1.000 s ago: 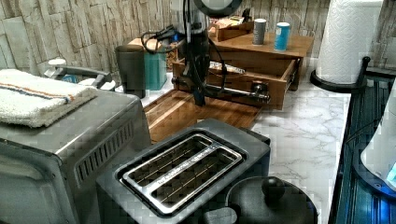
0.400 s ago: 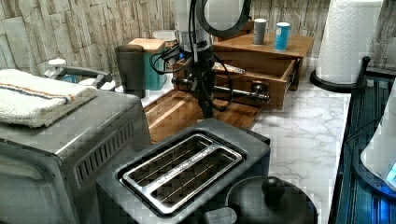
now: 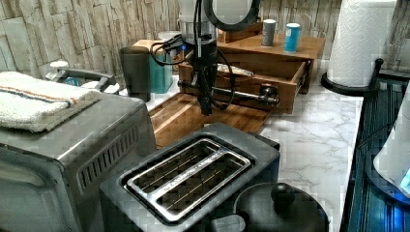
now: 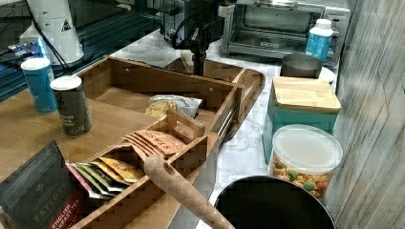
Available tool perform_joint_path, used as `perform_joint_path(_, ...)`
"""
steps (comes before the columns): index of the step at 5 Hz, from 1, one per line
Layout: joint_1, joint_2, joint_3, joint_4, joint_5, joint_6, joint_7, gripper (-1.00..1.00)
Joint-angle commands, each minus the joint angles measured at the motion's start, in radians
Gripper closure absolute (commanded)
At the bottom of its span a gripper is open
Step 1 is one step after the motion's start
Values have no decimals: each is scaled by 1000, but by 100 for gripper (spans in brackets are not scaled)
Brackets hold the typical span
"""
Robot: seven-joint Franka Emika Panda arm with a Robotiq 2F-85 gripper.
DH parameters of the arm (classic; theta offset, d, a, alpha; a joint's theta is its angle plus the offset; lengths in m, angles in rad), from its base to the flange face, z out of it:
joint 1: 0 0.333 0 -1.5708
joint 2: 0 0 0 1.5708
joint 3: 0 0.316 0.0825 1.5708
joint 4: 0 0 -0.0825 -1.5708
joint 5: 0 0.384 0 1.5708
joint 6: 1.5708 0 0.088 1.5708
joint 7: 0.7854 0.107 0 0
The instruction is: Close the drawer.
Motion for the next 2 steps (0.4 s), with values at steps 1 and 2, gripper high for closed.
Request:
perform_joint_path(1, -70, -27, -51, 66, 46, -53, -167, 100)
perform_joint_path(2, -75, -49, -75, 49, 41, -46, -193, 100)
